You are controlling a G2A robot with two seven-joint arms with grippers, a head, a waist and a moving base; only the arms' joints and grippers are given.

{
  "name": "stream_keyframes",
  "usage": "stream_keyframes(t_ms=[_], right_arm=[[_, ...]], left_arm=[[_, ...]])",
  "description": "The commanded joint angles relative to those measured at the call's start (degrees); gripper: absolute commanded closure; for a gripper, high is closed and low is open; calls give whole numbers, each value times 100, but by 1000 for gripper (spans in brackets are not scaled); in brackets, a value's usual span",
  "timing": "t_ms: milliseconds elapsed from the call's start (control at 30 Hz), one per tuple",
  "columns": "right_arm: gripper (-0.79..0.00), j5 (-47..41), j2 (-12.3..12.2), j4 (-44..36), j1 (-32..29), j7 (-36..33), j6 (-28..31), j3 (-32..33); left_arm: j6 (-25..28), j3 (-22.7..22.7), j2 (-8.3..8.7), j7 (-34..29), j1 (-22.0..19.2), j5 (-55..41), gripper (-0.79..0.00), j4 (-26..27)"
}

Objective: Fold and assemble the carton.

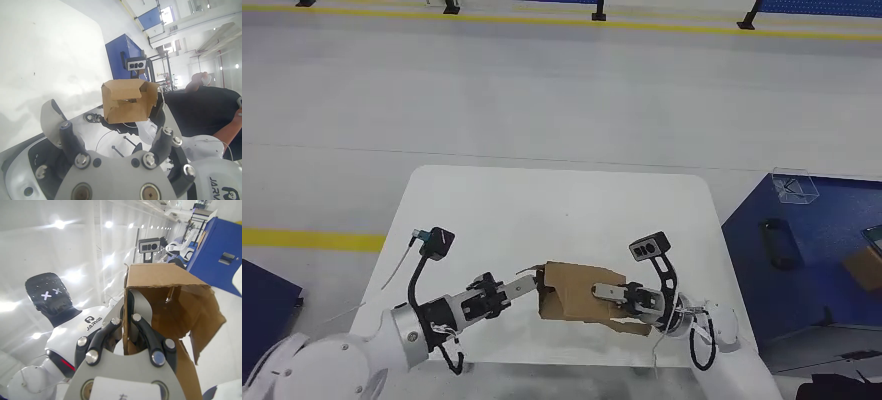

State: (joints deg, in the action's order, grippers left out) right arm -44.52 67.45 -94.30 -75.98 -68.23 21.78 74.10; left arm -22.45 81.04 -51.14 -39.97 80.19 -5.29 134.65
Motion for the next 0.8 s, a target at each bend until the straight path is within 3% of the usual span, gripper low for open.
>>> stream_keyframes(t_ms=[0,233,767], right_arm=[[0,188,6,-24,-12,110,182,-23],[0,468,14,-25,-37,265,379,-116],[0,335,-9,-111,-158,96,408,-153]], left_arm=[[97,-35,-7,171,56,139,-785,0],[346,-323,-32,288,129,460,-785,0],[-194,-1029,-103,185,-76,1109,-785,0]])
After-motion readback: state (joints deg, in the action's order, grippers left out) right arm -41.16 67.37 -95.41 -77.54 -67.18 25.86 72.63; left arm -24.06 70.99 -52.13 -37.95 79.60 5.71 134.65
